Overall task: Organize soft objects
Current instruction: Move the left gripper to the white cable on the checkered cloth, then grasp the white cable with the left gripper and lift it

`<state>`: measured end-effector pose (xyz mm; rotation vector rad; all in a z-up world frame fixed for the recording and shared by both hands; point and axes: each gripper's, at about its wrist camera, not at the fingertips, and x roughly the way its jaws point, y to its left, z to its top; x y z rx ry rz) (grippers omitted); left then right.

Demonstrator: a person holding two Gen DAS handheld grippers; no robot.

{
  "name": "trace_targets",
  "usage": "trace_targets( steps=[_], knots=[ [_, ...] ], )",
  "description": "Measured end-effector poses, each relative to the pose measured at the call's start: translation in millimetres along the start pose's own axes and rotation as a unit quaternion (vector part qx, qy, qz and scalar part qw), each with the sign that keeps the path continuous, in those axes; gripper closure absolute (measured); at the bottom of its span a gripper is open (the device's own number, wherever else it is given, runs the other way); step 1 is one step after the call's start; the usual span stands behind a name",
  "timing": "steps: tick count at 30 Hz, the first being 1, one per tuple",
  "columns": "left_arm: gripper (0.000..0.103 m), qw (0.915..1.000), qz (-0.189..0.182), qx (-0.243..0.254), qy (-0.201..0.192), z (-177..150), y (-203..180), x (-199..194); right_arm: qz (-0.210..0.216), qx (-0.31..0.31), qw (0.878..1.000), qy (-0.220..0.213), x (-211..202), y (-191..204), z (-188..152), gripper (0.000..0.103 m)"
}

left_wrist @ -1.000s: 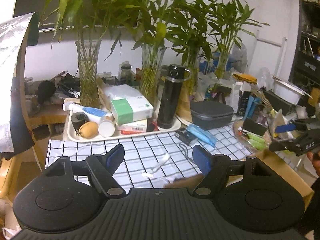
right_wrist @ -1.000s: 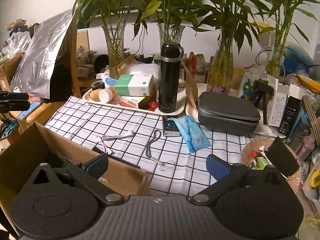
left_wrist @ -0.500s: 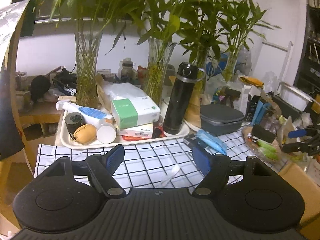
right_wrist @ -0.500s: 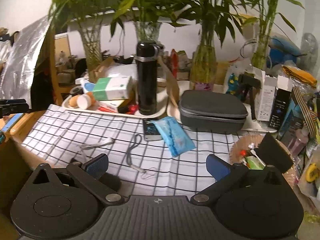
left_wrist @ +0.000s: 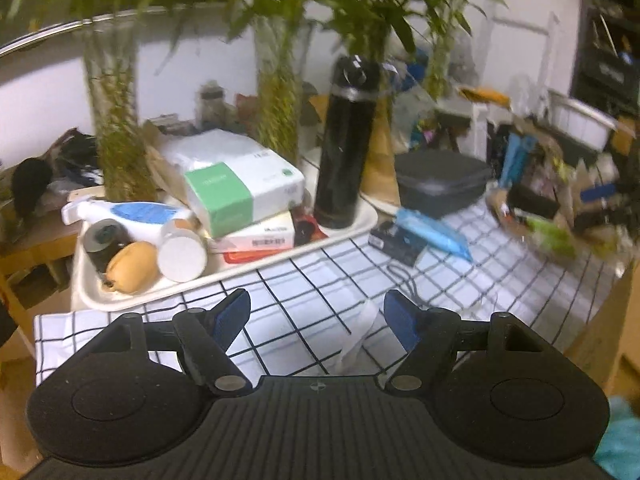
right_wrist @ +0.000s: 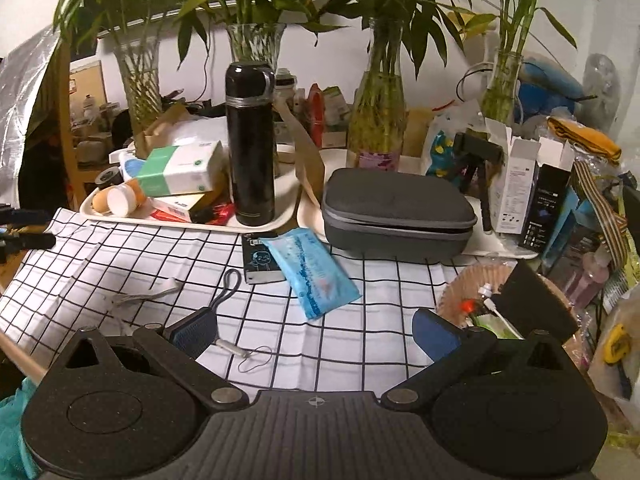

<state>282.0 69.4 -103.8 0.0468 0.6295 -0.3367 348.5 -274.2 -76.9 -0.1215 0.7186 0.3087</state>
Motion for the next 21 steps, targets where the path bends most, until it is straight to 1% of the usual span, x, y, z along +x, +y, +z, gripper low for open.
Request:
trace_targets(
  steps=[3, 4, 8, 10, 12, 18, 21],
  knots=[
    [0.037, 0.9995, -0.021, 0.014, 0.018, -4, 0, 14, -0.003, -0.001, 1.000, 0.006, 10, -1, 2, 0.000],
    [0.041, 0.9991, -0.025, 0.021, 0.027, -6, -1, 19, -0.003, -0.001, 1.000, 0.007, 13, -2, 3, 0.000],
    [0.055, 0.9964, -0.027, 0.055, 0.058, -13, -6, 40, -0.002, 0.000, 1.000, 0.013, 24, -3, 5, 0.000],
    [0.060, 0.9948, -0.032, 0.066, 0.071, -17, -8, 49, 0.000, 0.002, 1.000, 0.017, 29, -3, 5, 0.000],
    [0.063, 0.9933, -0.043, 0.073, 0.078, -19, -9, 56, 0.002, 0.000, 1.000, 0.021, 34, -3, 5, 0.000],
    [0.064, 0.9887, -0.059, 0.099, 0.096, -22, -17, 75, 0.001, -0.009, 1.000, 0.029, 44, -1, 5, 0.000],
    [0.069, 0.9860, -0.059, 0.112, 0.108, -25, -21, 85, 0.002, -0.005, 1.000, 0.030, 46, -3, 6, 0.000]
  ],
)
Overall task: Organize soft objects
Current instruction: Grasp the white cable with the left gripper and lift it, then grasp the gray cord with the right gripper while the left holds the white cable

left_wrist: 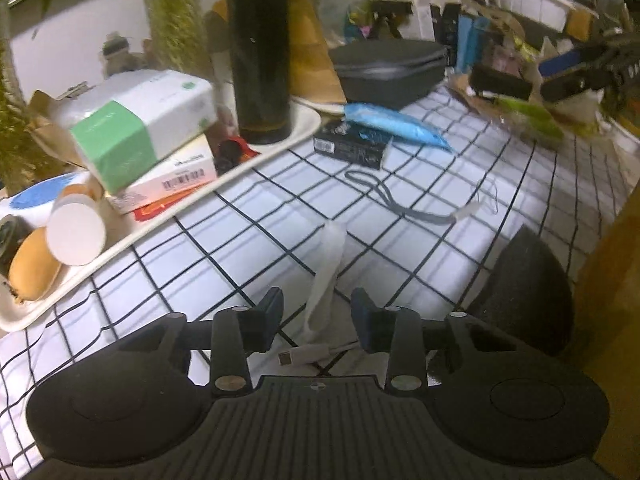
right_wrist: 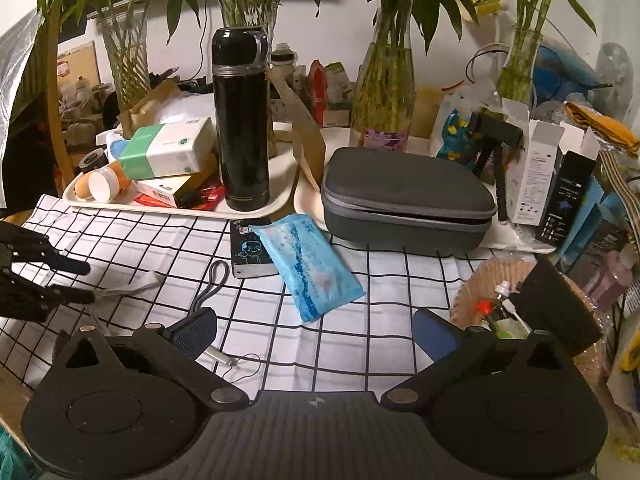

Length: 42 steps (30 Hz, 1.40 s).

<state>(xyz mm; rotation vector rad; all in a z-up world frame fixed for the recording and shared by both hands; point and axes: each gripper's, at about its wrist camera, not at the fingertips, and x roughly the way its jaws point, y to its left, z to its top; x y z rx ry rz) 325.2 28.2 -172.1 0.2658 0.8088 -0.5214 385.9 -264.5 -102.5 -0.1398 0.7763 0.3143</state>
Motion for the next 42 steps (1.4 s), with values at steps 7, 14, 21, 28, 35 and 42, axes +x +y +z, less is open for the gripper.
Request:
trace_targets(
  steps=[7, 14, 21, 28, 35, 42],
  knots=[
    [0.081, 0.9992, 0.017, 0.031, 0.017, -1, -7, 16, -0.003, 0.001, 1.000, 0.004, 6, -2, 1, 0.000],
    [0.096, 0.9965, 0.043, 0.069, 0.019, -3, -15, 15, -0.005, -0.005, 1.000, 0.011, 14, -2, 1, 0.000],
    [0.100, 0.9980, 0.050, 0.026, 0.028, -1, -2, 14, -0.006, -0.015, 1.000, 0.020, 26, 1, 2, 0.000],
    [0.100, 0.9975, 0.066, -0.011, 0.021, 3, 6, 8, 0.012, -0.035, 0.999, 0.031, 41, 6, 2, 0.000],
    [0.100, 0.9964, 0.074, -0.042, -0.006, 11, 15, -5, 0.084, -0.092, 0.991, 0.053, 63, 20, -4, 0.011],
    [0.100, 0.9971, 0.062, -0.038, -0.024, 12, 17, -15, 0.125, -0.131, 0.980, 0.078, 84, 35, -9, 0.031]
  ],
)
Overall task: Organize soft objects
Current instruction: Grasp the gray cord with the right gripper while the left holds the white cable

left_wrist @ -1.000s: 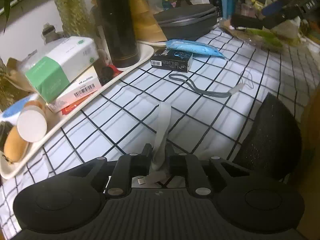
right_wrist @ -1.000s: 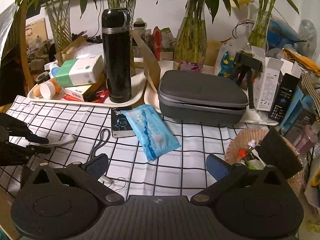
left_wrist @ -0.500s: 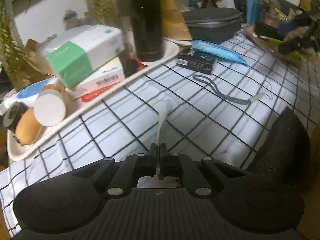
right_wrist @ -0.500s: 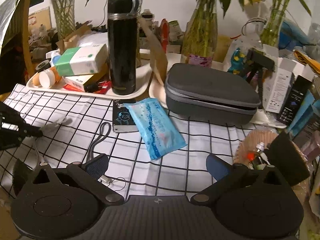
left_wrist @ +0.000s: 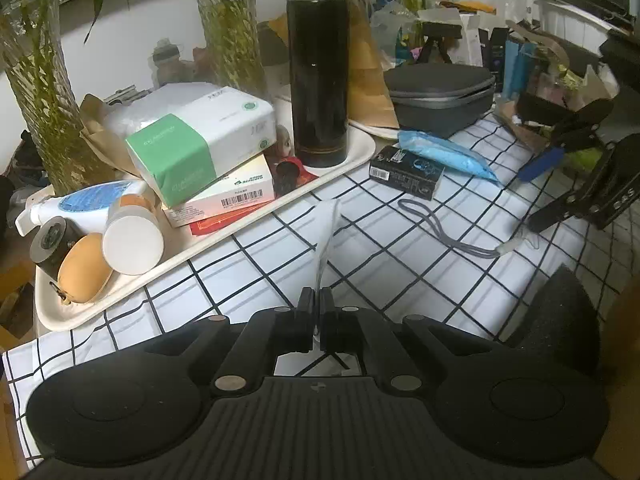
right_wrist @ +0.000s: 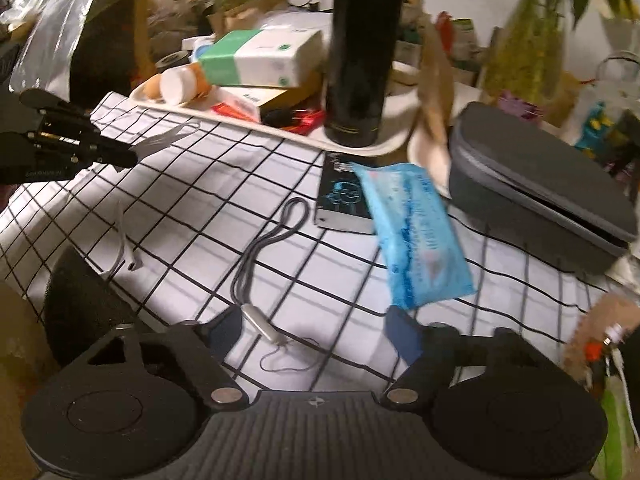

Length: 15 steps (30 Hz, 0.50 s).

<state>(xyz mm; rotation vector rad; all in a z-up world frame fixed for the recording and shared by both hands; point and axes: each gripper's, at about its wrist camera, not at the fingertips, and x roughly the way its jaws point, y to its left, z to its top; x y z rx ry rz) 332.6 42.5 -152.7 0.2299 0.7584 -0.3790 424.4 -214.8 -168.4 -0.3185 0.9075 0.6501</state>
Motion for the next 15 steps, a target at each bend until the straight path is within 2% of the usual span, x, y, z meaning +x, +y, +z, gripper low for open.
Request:
trace_targets(
  steps=[4, 10, 15],
  knots=[
    [0.100, 0.9999, -0.003, -0.010, -0.006, 1, 4, -3, 0.026, -0.009, 1.000, 0.000, 9, 2, 3, 0.043],
    [0.100, 0.9998, -0.010, -0.018, -0.007, 1, 8, -4, 0.074, -0.019, 0.997, 0.006, 24, 4, 8, 0.053],
    [0.100, 0.9997, -0.015, -0.017, -0.008, 0, 7, -4, 0.086, -0.050, 0.995, 0.029, 38, 13, 9, 0.065]
  ],
)
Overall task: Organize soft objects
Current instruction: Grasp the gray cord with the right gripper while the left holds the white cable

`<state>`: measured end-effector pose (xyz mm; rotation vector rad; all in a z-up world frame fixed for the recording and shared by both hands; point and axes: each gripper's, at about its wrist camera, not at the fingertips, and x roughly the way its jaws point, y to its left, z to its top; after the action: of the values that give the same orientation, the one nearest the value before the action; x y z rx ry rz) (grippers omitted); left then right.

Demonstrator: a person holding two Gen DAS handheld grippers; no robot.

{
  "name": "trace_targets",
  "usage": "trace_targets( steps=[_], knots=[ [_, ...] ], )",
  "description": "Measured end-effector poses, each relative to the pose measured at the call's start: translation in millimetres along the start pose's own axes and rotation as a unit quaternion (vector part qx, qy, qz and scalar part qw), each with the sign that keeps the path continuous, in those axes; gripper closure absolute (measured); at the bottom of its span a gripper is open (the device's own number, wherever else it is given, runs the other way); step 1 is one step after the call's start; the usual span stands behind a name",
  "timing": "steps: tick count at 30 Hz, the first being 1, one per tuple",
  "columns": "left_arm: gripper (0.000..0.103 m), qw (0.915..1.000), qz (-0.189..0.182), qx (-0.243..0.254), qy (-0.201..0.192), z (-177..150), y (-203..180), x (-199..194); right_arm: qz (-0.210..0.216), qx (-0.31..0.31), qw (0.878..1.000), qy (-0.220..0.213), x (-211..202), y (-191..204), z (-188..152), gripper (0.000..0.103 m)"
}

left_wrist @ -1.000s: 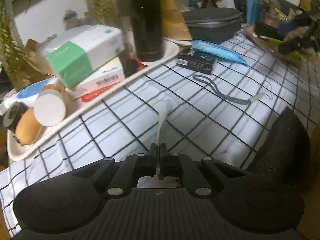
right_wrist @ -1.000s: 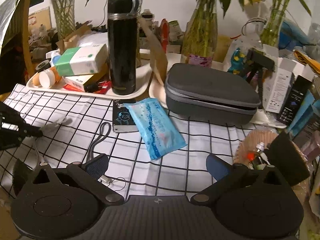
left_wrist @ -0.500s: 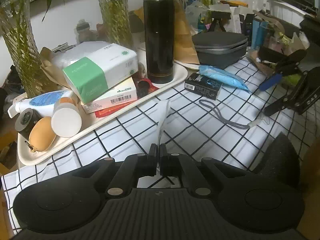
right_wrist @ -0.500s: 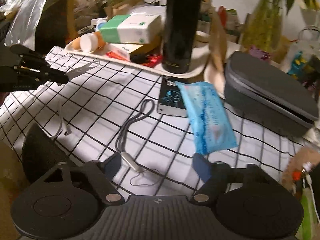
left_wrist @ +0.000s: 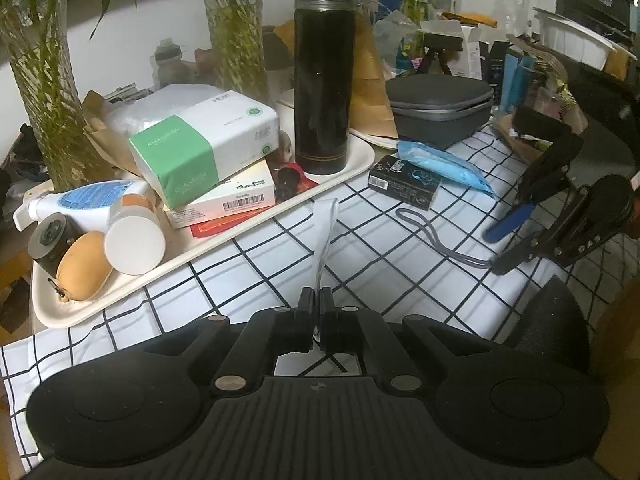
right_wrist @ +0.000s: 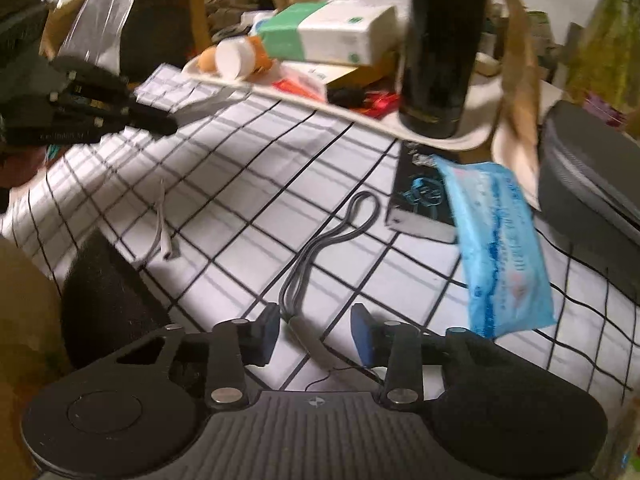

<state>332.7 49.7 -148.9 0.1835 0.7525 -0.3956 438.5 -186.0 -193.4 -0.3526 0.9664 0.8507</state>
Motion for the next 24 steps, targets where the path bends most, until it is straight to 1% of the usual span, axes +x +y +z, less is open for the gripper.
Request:
trace_targets(
  steps=[3, 4, 5, 6, 11, 14, 16, 19, 24],
  knots=[
    [0.100, 1.0000, -0.002, -0.005, -0.002, 0, 2, 0, -0.008, -0.027, 1.000, 0.008, 4, 6, -1, 0.071],
    [0.100, 1.0000, -0.002, -0.006, -0.002, 0, 3, 0, -0.012, -0.026, 1.000, 0.010, 3, 6, -1, 0.078],
    [0.100, 1.0000, -0.001, -0.008, -0.003, 0, 3, -1, -0.016, -0.024, 0.999, 0.013, 3, 5, 0, 0.089],
    [0.100, 1.0000, 0.000, -0.009, -0.004, 1, 4, -1, -0.020, -0.025, 0.999, 0.017, 3, 5, 1, 0.092],
    [0.100, 0.9998, 0.000, -0.019, -0.006, 2, 6, -3, -0.026, -0.041, 0.998, 0.026, 2, 9, -2, 0.093],
    [0.100, 0.9997, 0.000, -0.023, -0.009, 3, 7, -5, -0.014, -0.051, 0.998, 0.025, -3, 14, -4, 0.093],
    [0.100, 0.9996, -0.001, -0.027, -0.012, 4, 7, -6, -0.010, -0.048, 0.999, 0.015, -9, 15, -2, 0.093],
    [0.100, 0.9993, -0.002, -0.034, -0.017, 6, 6, -10, -0.001, -0.031, 0.999, -0.012, -23, 10, 0, 0.093],
    [0.100, 0.9989, -0.003, -0.038, -0.026, 11, 3, -16, -0.007, -0.020, 0.999, -0.040, -43, 10, 7, 0.093]
  ],
)
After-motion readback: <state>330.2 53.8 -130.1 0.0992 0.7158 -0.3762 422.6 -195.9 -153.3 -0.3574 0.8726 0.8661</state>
